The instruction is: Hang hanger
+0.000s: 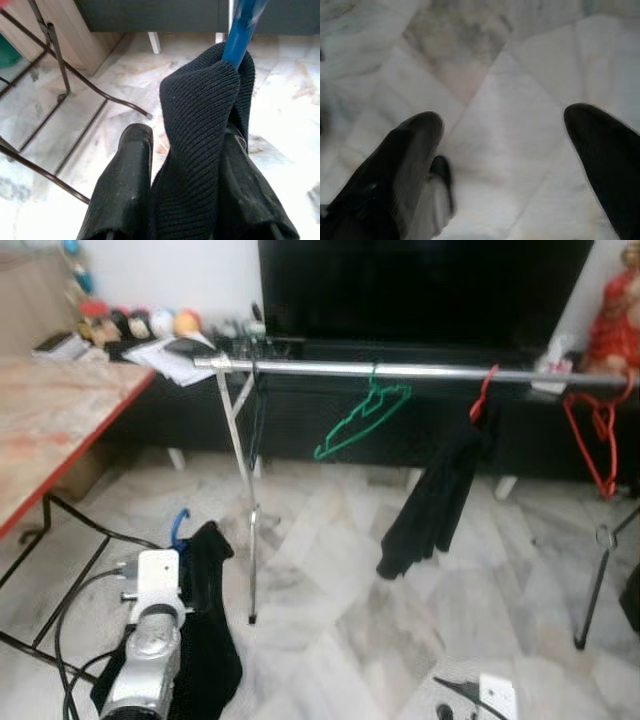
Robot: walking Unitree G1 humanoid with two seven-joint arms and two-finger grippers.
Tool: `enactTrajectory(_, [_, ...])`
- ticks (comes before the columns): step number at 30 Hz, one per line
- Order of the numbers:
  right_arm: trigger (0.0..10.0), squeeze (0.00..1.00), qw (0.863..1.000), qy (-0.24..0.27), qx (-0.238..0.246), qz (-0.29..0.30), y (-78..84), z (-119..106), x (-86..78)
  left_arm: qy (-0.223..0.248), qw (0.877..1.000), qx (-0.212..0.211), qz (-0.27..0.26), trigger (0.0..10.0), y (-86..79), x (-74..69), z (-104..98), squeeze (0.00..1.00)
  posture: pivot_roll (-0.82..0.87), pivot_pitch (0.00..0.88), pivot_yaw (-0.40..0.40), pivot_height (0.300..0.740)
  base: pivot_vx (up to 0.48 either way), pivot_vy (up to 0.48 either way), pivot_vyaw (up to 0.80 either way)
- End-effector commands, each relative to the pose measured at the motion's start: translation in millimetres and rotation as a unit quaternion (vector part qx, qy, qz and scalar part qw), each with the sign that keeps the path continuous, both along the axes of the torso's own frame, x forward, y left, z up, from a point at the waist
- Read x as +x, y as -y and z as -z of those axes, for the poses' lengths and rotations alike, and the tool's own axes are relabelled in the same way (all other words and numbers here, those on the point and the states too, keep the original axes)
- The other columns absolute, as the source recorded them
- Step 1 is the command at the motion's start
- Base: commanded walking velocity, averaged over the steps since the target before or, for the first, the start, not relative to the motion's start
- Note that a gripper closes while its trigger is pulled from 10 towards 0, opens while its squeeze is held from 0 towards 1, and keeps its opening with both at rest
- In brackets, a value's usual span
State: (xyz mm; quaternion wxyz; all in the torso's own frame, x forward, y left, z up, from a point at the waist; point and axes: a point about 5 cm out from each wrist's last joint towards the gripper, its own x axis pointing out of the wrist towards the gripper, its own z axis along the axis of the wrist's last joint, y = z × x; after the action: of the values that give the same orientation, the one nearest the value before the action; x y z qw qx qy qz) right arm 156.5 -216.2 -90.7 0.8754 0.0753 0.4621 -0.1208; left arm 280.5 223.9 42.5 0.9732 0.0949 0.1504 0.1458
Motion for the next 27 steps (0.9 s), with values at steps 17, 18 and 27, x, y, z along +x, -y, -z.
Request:
enactTrajectory(17, [10.0,0.00,1.000,-0.010,0.000,-0.006,-3.8,2.0,-2.6,0.022,1.000,0.002,0.015,10.0,4.3,2.8,-7.7,0.00,-0.09,0.000,-0.030,0.740,0.000,-0.353,0.00])
enactTrajectory(18, [10.0,0.00,1.000,-0.009,0.000,-0.006,-4.0,2.0,-2.6,0.023,1.000,0.001,0.016,10.0,4.4,2.9,-7.8,0.00,-0.09,0.000,-0.030,0.740,0.000,-0.311,0.00])
enactTrajectory(27, [10.0,0.00,1.000,-0.007,0.003,-0.017,-12.7,3.1,-1.7,0.021,0.999,0.000,0.029,10.0,8.4,3.0,-7.0,0.00,-0.09,0.000,-0.034,0.740,0.000,-0.250,0.00])
